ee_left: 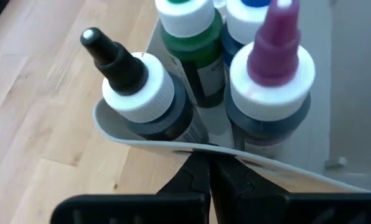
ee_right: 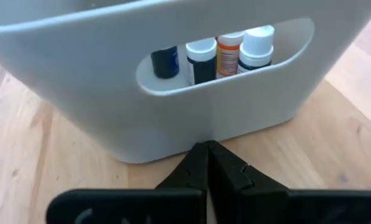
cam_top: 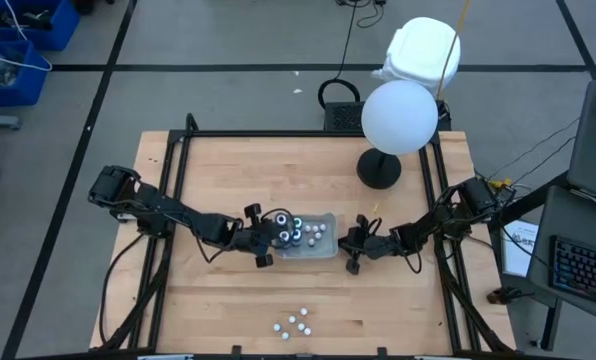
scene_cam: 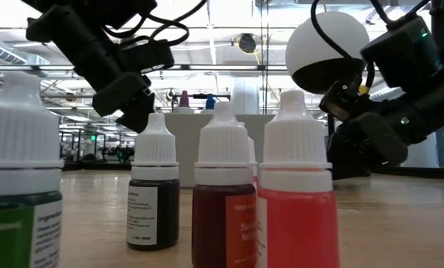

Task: Pick & Place food coloring
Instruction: Adjust the gray bin to the center of the table, then put the small orange food coloring bottle into the gray bin

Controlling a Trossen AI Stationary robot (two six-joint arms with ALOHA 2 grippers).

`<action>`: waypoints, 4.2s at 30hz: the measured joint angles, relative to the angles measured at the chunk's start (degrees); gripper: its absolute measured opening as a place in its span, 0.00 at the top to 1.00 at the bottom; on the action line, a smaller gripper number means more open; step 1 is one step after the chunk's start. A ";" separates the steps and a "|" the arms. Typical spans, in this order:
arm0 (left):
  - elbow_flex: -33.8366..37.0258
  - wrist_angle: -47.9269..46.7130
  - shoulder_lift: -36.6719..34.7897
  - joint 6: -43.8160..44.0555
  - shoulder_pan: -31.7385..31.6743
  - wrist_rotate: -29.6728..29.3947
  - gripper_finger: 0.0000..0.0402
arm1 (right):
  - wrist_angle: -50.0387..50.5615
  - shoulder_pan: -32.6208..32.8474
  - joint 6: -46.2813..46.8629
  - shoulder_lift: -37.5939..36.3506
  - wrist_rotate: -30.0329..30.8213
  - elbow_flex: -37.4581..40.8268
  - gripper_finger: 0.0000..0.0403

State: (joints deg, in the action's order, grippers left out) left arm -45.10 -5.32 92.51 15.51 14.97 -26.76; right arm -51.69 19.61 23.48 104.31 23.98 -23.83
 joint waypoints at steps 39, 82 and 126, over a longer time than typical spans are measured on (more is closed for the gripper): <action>7.71 8.06 -11.46 -17.07 19.97 -8.91 0.95 | 49.61 16.52 -8.94 -20.56 -6.29 -22.30 1.00; 38.45 38.84 -41.05 -15.23 3.43 12.13 0.92 | 73.61 8.05 -28.59 12.87 -27.14 -67.84 0.59; 38.40 37.66 -41.03 -14.56 3.43 11.63 0.92 | 56.26 8.49 -28.12 13.94 -28.77 -56.23 0.62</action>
State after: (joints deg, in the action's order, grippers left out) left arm -6.70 32.34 51.48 0.95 18.39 -15.14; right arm 4.57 28.10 -4.63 118.26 -4.80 -80.06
